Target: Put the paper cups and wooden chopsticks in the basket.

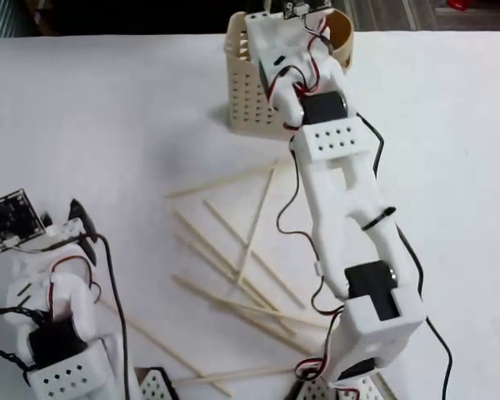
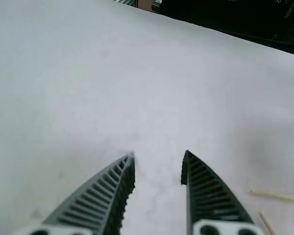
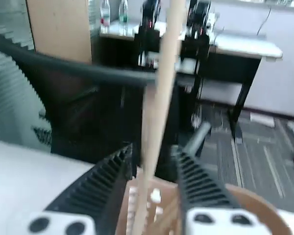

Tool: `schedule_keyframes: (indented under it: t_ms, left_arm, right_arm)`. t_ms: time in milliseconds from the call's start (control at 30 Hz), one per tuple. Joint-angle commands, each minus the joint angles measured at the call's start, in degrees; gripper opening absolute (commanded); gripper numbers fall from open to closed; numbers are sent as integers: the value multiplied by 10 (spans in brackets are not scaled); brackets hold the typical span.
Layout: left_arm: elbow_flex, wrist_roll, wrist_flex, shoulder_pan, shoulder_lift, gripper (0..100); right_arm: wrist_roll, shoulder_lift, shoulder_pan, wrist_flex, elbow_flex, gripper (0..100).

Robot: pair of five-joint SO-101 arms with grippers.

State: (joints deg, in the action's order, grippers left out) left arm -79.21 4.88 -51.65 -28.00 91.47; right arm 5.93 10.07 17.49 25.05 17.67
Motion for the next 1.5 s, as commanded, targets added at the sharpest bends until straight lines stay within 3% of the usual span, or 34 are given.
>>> schedule_keyframes:
  t_ms: [0, 267, 667, 833, 1000, 1467]
  left_arm:
    - [4, -5, -3, -4, 7, 165]
    - [4, -5, -2, -4, 7, 165]
    - [4, -5, -3, -4, 7, 165]
    - [4, -5, -3, -4, 7, 165]
    - [4, -5, -3, -4, 7, 165]
    - [4, -5, -3, -4, 7, 165]
  right_arm:
    - [-4, -36, 3, 128, 69, 235]
    - [-4, -69, 28, 411, 145, 137]
    - [-3, -59, 111, 731, 124, 170]
    - [1, -31, 175, 728, 12, 322]
    - [1, 10, 246, 726, -48, 405]
    - [-4, 175, 324, 601, -76, 440]
